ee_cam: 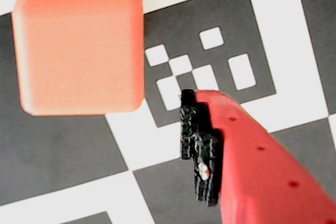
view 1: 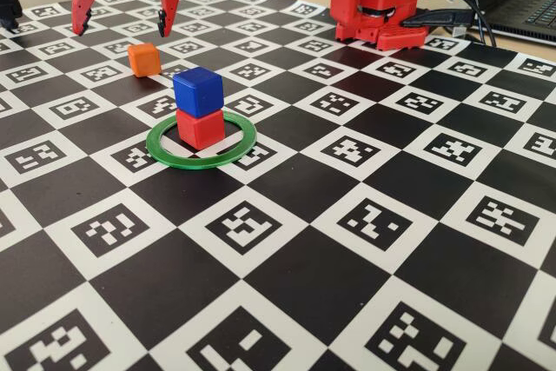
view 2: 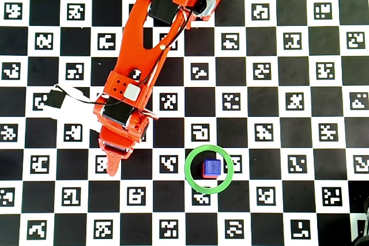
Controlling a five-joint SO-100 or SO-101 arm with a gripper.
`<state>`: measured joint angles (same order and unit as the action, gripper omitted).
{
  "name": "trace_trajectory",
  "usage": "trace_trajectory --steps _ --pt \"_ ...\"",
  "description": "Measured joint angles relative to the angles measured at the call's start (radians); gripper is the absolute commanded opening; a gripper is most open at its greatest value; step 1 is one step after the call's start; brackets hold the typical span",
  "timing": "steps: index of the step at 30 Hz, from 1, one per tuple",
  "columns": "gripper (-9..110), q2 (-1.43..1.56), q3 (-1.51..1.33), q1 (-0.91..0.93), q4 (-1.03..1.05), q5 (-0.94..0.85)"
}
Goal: Grab the red cube then put it in the green circle then put the blue cube on top and finally the orange cube on top
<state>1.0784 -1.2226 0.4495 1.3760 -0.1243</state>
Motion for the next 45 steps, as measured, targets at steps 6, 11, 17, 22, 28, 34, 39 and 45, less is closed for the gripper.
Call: trace_trajectory --steps 6,11,17,22,28,34,39,45 --pt "52 -0.026 0.000 0.000 -0.029 0.011" --pt "52 -0.057 0.000 0.000 -0.051 0.009" --pt "52 -0.080 0.000 0.003 -0.072 0.009" --pt "52 -0.084 0.000 0.014 -0.077 0.008" --pt "52 -0.084 -0.006 0.015 -0.098 -0.003" --pt "52 -0.084 -0.038 0.015 -0.114 -0.002" --pt "48 -0.084 -0.046 0.015 -0.120 -0.005" --pt "39 -0.084 -0.057 0.015 -0.120 -0.005"
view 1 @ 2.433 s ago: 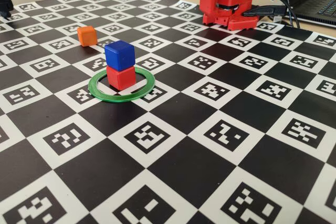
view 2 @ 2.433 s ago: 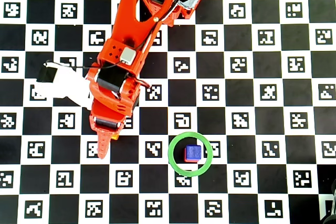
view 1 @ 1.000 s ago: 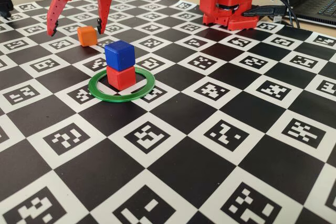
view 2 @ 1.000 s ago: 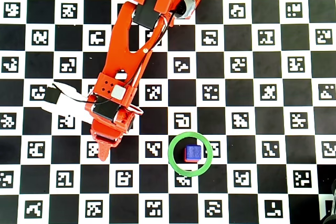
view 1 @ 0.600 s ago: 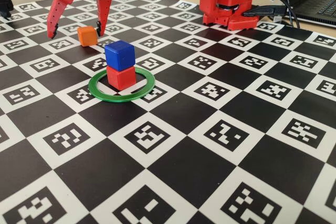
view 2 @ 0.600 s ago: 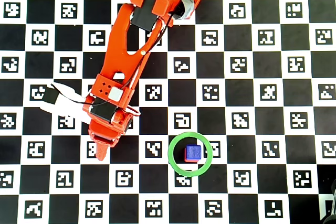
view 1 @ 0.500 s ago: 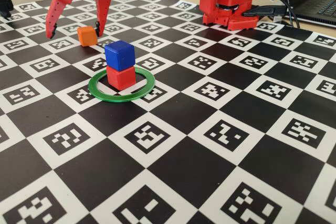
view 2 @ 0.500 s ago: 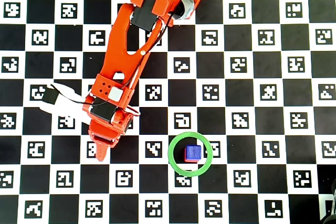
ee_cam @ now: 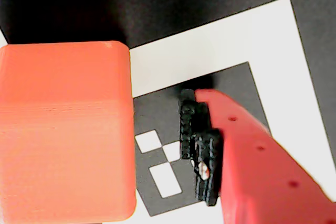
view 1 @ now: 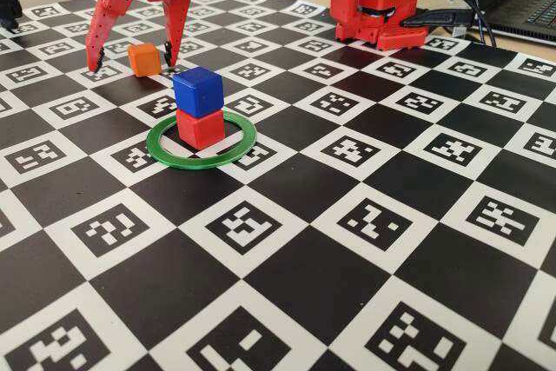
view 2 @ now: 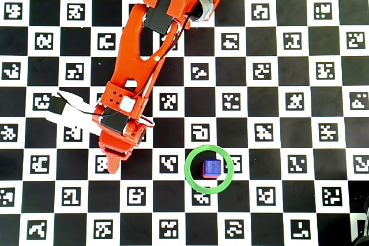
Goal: Grab the red cube then put it in the green circle then put the blue cube on top and finally the orange cube on top
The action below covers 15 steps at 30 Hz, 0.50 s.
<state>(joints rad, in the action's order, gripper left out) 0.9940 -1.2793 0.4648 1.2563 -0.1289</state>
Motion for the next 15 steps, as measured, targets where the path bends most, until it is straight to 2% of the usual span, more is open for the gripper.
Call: trace_trajectory --steps 5,15 --pt "27 0.000 -0.003 0.000 -0.009 -0.002" --pt "18 0.002 -0.011 0.000 -0.026 -0.002"
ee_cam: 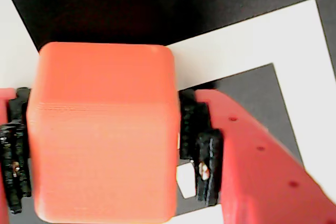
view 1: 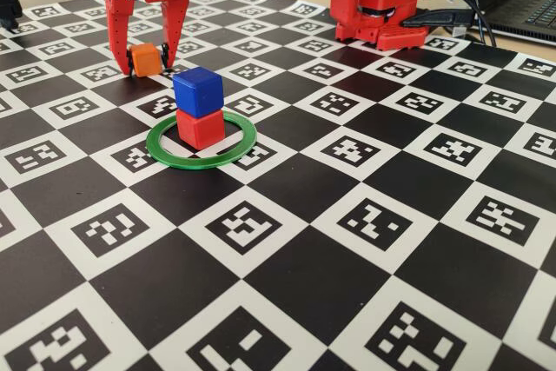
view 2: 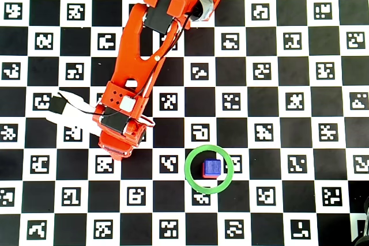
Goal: Grab the red cube then put it in the green circle then put the blue cube on top and finally the orange cube on top
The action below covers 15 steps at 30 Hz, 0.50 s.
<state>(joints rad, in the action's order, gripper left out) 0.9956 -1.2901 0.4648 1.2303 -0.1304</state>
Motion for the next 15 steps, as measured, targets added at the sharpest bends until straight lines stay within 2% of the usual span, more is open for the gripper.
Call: trace_trajectory --steps 6,15 --pt "12 0.008 -0.014 0.000 -0.009 -0.017" --pt "10 0.060 -0.083 0.000 -0.009 -0.021"
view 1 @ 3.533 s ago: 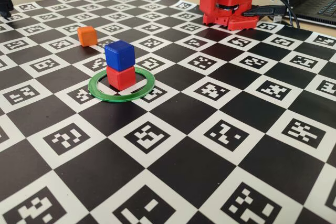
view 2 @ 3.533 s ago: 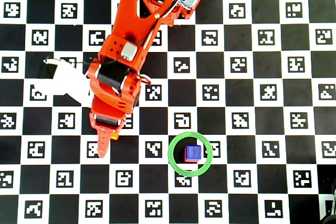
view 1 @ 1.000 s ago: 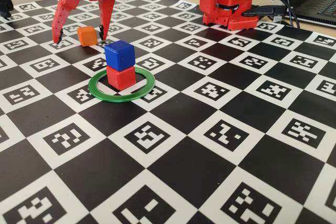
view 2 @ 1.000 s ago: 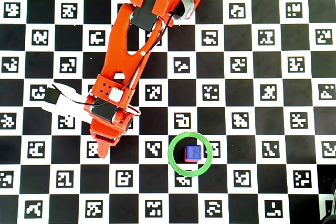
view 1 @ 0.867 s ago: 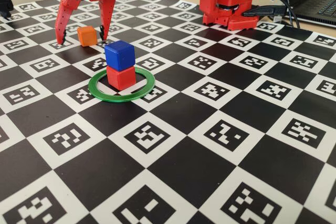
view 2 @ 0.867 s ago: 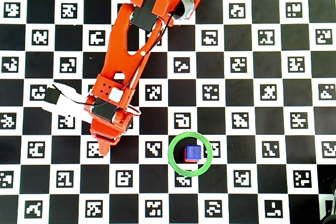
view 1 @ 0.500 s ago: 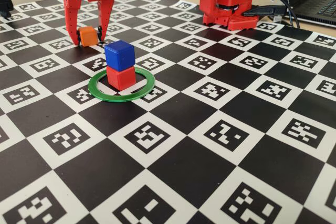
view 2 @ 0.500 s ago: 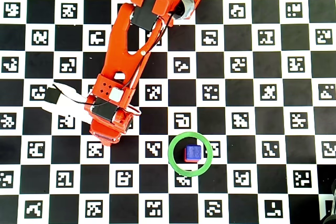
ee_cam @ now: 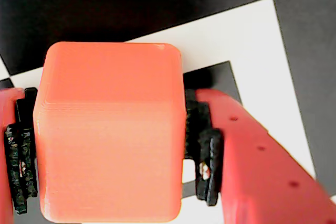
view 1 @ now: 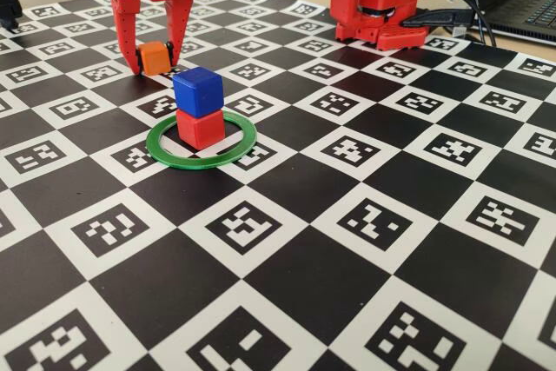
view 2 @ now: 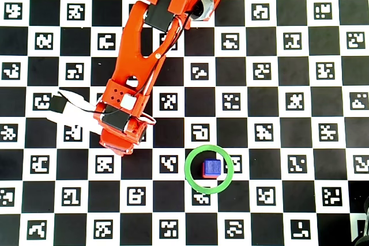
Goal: Grab the red cube then put it in the green circle then put the blue cube on top and finally the orange cube on top
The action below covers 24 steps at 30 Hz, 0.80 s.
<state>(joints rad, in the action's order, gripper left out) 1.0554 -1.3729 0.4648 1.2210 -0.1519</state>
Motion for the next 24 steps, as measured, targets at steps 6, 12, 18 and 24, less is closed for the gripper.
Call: trace_trajectory --steps 6,12,18,24 --pt "10 0.077 -0.048 0.000 0.018 -0.003" --pt "10 0.201 -0.080 -0.008 0.072 -0.002" --pt "9 0.328 -0.117 -0.061 0.144 0.006" --pt "8 0.445 -0.129 -0.153 0.241 0.044"
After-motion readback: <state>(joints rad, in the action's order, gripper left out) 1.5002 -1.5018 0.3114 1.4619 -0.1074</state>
